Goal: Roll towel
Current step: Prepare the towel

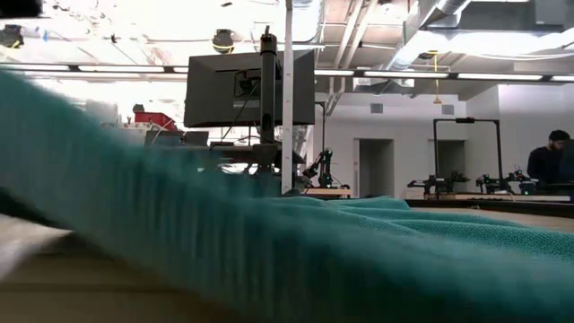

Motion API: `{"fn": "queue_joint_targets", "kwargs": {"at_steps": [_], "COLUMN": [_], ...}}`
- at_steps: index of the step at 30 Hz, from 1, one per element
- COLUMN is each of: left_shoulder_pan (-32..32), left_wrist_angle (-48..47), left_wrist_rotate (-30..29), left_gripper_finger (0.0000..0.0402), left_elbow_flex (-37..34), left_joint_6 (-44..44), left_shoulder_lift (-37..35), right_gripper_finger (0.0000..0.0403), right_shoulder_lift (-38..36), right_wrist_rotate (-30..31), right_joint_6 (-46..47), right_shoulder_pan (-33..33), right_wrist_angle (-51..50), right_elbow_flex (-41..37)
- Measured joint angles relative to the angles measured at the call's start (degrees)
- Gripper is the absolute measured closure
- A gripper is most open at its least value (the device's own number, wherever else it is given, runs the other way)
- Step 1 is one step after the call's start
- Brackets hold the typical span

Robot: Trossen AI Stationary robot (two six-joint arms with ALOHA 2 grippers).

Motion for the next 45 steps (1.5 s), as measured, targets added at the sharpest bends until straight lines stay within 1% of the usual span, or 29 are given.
{"fn": "queue_joint_targets", "kwargs": {"at_steps": [4,7,9,11,13,14,16,18,20,23,26,29,31,34,38,41,43,45], "left_shoulder_pan": [0.0,2.1,4.9,7.7,9.4,9.4,7.6,4.1,0.1,-4.5,-6.7,-7.3,-7.2,-6.3,-6.0,-6.1,-6.0,-5.8], "left_wrist_angle": [-2.8,-5.7,-7.0,-6.6,-5.0,-4.3,-3.7,-4.2,-4.8,-4.8,-4.9,-2.8,0.1,10.0,19.0,23.9,25.1,25.3], "left_wrist_rotate": [-1.5,-5.6,-5.9,-3.6,0.8,2.8,3.9,2.8,0.3,0.1,-0.3,-0.8,-2.3,-2.4,-2.2,-2.3,-1.5,-0.8], "left_gripper_finger": [0.0363,0.033,0.0309,0.0291,0.0277,0.0271,0.0263,0.0259,0.0258,0.0258,0.0258,0.0258,0.0258,0.0258,0.0262,0.0266,0.027,0.0285], "left_elbow_flex": [0.0,-0.2,-0.2,-0.2,-0.2,-0.2,-0.2,-0.2,-0.2,-0.2,-1.2,-4.8,-7.6,-11.9,-16.7,-17.8,-17.8,-17.8], "left_joint_6": [-1.4,1.3,4.5,7.3,9.3,9.6,7.2,1.2,-7.1,-17.5,-21.6,-22.4,-21.6,-17.1,-15.5,-13.2,-11.2,-9.8], "left_shoulder_lift": [0.1,0.1,0.1,0.1,0.1,0.1,0.1,0.1,0.1,1.4,2.9,3.7,4.1,3.9,3.6,3.7,3.8,3.8], "right_gripper_finger": [0.0403,0.0403,0.0403,0.0403,0.0403,0.0403,0.0403,0.0403,0.0403,0.0403,0.0403,0.0403,0.0403,0.0403,0.0403,0.0403,0.0403,0.0403], "right_shoulder_lift": [0.0,0.0,0.0,0.0,0.0,0.0,0.0,0.0,0.0,0.0,0.1,0.1,0.1,0.1,0.1,0.1,0.1,0.1], "right_wrist_rotate": [0.0,0.0,0.0,0.0,-0.1,-0.1,-0.2,-0.2,-0.2,-0.2,-0.2,-0.2,-0.2,-0.2,-0.2,-0.2,-0.2,-0.2], "right_joint_6": [-1.1,-2.1,-2.2,-2.1,-2.1,-1.6,-0.3,1.1,1.5,1.4,0.3,-1.3,-1.9,-1.9,-1.9,-1.8,-1.7,-1.7], "right_shoulder_pan": [-0.4,-1.2,-1.7,-2.0,-2.0,-2.0,-1.7,-1.0,-0.3,0.4,0.3,-0.2,-0.7,-1.2,-1.0,-0.6,-0.6,-0.7], "right_wrist_angle": [0.0,0.1,0.3,0.5,1.0,1.3,1.5,1.5,1.4,1.4,1.3,1.3,1.3,1.3,1.5,1.7,1.7,1.6], "right_elbow_flex": [0.0,0.0,0.0,0.0,0.0,0.0,0.0,0.0,0.0,0.0,0.0,0.0,0.0,0.0,0.0,0.0,0.0,0.0]}}
